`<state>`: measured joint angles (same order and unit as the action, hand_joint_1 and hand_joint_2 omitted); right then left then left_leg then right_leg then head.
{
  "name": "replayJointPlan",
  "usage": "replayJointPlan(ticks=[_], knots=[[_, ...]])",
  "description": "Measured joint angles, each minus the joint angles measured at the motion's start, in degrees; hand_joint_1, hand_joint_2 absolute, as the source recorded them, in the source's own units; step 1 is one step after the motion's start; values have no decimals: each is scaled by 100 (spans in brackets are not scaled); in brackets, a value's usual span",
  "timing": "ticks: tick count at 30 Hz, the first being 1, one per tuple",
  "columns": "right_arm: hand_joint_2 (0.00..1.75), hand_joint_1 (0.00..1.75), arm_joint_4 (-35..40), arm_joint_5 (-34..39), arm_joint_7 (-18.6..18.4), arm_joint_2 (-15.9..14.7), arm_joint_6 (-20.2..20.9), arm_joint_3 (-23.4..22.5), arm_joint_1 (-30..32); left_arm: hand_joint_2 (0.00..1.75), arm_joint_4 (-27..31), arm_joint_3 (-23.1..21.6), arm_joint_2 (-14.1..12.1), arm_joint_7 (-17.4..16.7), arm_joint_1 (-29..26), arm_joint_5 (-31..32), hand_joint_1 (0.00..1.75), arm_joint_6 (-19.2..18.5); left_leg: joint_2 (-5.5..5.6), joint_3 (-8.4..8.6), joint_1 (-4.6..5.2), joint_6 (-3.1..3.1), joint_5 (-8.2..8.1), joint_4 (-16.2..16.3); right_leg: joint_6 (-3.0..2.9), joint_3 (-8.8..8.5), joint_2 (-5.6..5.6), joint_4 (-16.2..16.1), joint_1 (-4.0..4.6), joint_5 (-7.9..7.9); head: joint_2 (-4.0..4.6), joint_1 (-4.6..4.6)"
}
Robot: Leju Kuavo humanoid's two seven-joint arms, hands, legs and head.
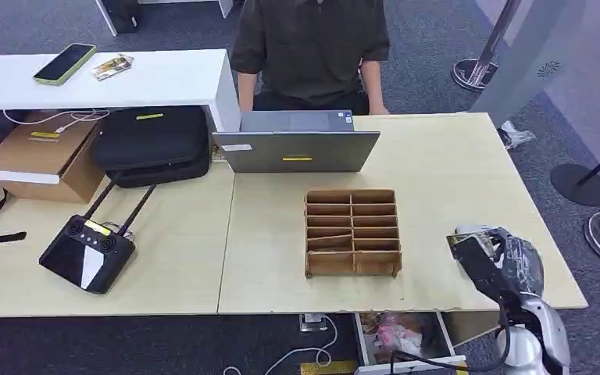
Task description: Pass the card to the sensor for recognition and then transmit it.
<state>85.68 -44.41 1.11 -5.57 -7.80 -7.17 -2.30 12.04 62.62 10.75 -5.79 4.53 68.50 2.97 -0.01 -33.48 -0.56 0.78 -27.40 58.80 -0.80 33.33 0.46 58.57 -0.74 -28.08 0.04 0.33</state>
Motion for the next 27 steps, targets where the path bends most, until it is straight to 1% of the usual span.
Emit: replayJointPlan(ticks=[9,24,27], knots=[[175,175,220,-79,-39,2,0,0,-1,0,0,2,0,0,1,9,0,-44,0,0,0,0,0,0,0,0,0,0,0,0,0,2],[175,175,352,-147,-48,22,-33,0,1,0,0,0,0,13,1,2,0,-87,0,0,0,0,0,0,0,0,0,0,0,0,0,0],[175,175,437,-210,-142,44,-35,0,5,0,0,2,0,15,1,-2,0,-107,0,0,0,0,0,0,0,0,0,0,0,0,0,0]])
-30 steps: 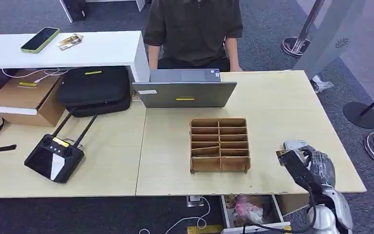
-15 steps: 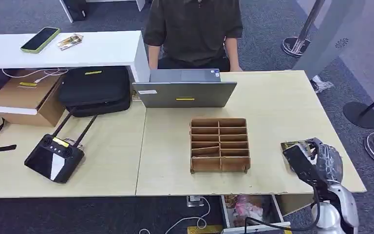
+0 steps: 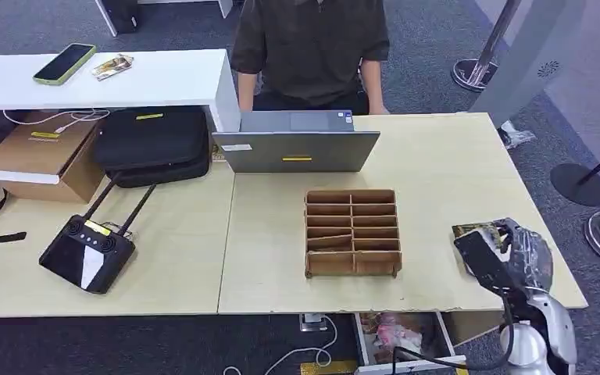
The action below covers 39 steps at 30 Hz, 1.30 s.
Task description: Pass the card to the sensor for recognition and then transmit it.
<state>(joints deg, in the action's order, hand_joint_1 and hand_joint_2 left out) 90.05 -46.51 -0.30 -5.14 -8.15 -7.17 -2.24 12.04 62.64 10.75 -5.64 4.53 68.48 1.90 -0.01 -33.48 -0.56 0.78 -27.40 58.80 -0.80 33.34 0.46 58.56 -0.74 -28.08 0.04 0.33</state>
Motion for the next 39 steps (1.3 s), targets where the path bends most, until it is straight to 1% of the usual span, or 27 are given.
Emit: replayJointPlan(ticks=[4,7,13,18,22,26,31,36,39], knots=[[175,175,116,-37,-99,2,-59,-63,24,0,0,0,-2,0,-2,-28,0,-15,0,1,0,0,0,0,0,1,0,0,0,0,0,0],[175,175,271,-50,-123,2,-68,-236,130,0,0,0,-2,22,-9,-70,0,-15,2,1,0,0,0,1,0,1,2,-1,0,0,0,0],[175,175,774,-46,-114,2,-76,-632,656,0,0,13,-2,39,-16,-166,0,-7,2,-3,0,-2,-4,0,3,1,2,-2,-1,-3,0,0],[175,175,1128,-70,-142,9,-63,-842,986,0,0,17,-2,39,-19,-223,0,4,1,0,0,1,-6,0,6,1,1,-2,0,-5,0,0],[175,175,1429,-138,-132,81,94,-988,1248,0,0,57,0,39,-28,-282,0,11,0,0,0,1,-6,0,6,0,0,-1,0,-5,0,0],[175,175,1582,-157,-112,157,210,-1047,1347,0,0,148,4,37,-30,-367,0,17,-1,0,0,1,-6,0,6,0,-1,-1,0,-5,0,2],[175,175,1521,-203,-9,238,334,-1001,1252,0,0,162,7,39,-32,-341,0,0,-4,-4,0,1,-5,-1,6,-4,-2,0,0,-4,0,0],[175,175,886,-68,144,243,166,-580,679,0,0,160,7,68,-9,-225,0,-17,-11,7,0,3,-2,-1,2,-6,-10,0,0,0,0,2],[175,175,540,33,153,254,120,-358,344,0,0,153,7,66,-9,-114,0,-15,-9,7,0,0,1,0,1,-7,-6,1,0,1,0,0]])
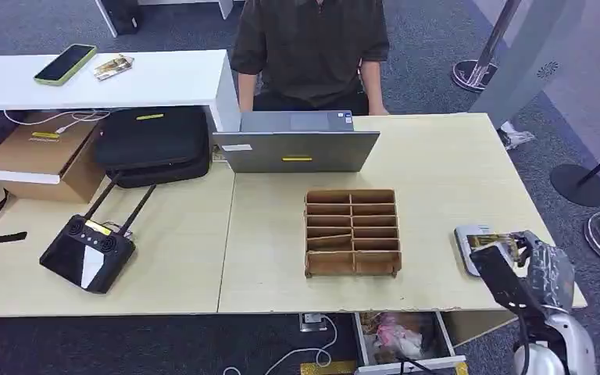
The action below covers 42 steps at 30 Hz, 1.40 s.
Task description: Pass the card to the sensor for recognition and then transmit it.
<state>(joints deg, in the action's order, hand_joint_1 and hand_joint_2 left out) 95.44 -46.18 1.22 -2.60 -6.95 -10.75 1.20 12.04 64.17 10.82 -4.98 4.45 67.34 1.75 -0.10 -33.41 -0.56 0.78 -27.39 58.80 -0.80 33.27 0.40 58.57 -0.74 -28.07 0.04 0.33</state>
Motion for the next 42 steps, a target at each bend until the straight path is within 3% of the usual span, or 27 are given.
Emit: replayJointPlan(ticks=[8,24,32,42], knots=[[175,175,-896,199,116,4,-31,312,-753,0,0,-15,0,-15,7,159,0,15,2,-1,0,0,0,0,0,0,0,1,0,0,0,2],[175,175,-1674,310,286,57,-160,415,-1236,0,0,-90,0,-85,10,271,0,61,3,-3,0,0,0,0,0,1,2,1,0,0,0,0],[175,175,-2518,609,413,96,-522,391,-1892,0,0,-199,4,-87,20,380,0,122,4,-1,0,1,4,1,0,1,2,1,0,1,0,2],[175,175,-3385,474,496,-282,-614,43,-2384,0,0,-243,11,-83,35,282,0,133,10,-4,2,0,3,4,0,2,7,-1,-1,1,0,2]])
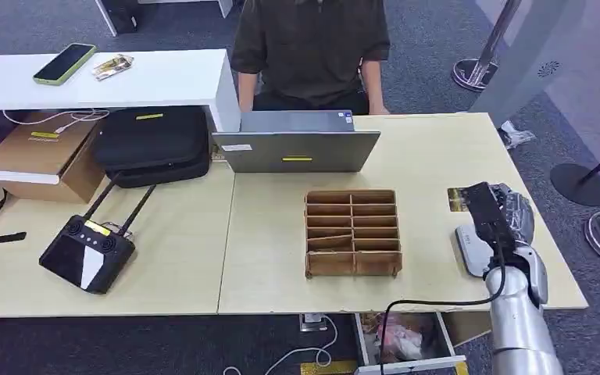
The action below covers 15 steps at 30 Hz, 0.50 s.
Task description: Pass the card to the sensor for recognition and then transmit it.
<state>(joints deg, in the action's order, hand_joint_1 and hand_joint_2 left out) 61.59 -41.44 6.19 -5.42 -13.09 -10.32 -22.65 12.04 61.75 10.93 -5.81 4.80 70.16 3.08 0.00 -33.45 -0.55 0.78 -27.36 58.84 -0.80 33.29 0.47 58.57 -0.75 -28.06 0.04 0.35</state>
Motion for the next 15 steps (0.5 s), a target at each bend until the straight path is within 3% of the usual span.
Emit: replayJointPlan(ticks=[15], knots=[[175,175,-87,-236,-129,-560,114,-429,112,0,0,2,-2,17,-4,-135,0,2,1,1,0,0,0,1,0,0,1,0,0,0,0,-2]])
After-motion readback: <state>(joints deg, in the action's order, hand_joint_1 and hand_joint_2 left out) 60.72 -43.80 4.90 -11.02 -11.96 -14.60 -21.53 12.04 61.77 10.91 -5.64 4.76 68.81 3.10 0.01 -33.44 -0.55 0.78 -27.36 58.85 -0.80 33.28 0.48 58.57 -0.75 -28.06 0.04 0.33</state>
